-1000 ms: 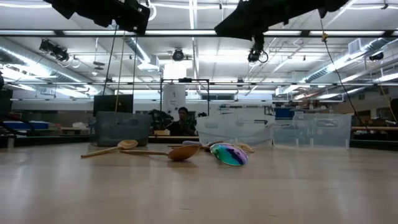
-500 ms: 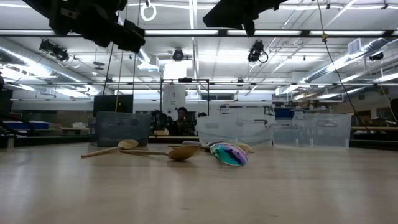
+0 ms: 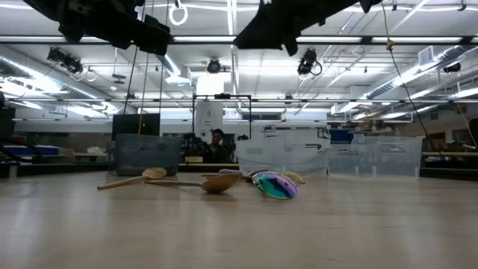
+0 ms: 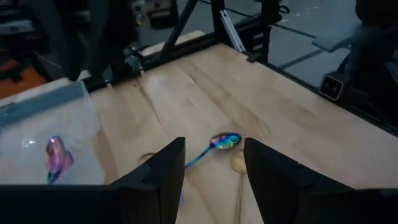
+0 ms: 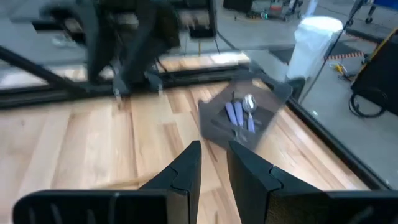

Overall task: Sort silverware by color (type)
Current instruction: Put the blue spoon into the left transparent bin

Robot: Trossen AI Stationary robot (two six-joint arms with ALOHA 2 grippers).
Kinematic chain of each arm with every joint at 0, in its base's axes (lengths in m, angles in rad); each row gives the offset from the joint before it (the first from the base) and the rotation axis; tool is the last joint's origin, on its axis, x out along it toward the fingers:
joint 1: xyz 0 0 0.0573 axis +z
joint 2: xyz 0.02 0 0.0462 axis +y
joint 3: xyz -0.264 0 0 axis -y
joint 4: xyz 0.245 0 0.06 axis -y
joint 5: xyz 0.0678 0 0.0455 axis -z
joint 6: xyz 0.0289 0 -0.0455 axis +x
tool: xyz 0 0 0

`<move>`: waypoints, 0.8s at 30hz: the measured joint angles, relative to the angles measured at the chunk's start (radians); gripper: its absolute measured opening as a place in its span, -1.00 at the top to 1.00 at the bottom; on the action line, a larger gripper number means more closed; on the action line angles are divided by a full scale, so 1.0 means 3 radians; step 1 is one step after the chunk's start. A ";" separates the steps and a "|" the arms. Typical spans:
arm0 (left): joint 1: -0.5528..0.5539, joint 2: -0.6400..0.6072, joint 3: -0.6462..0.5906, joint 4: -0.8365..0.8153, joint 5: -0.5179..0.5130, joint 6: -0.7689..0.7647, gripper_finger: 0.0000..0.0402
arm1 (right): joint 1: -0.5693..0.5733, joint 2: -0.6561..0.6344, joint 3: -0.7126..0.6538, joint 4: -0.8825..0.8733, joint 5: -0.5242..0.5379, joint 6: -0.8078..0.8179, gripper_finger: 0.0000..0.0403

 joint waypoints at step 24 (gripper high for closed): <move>0.0332 -0.0004 -0.0561 0.1205 -0.0358 -0.0390 0.14 | -0.0058 0.0479 0.0421 -0.0657 -0.0132 0.0102 0.56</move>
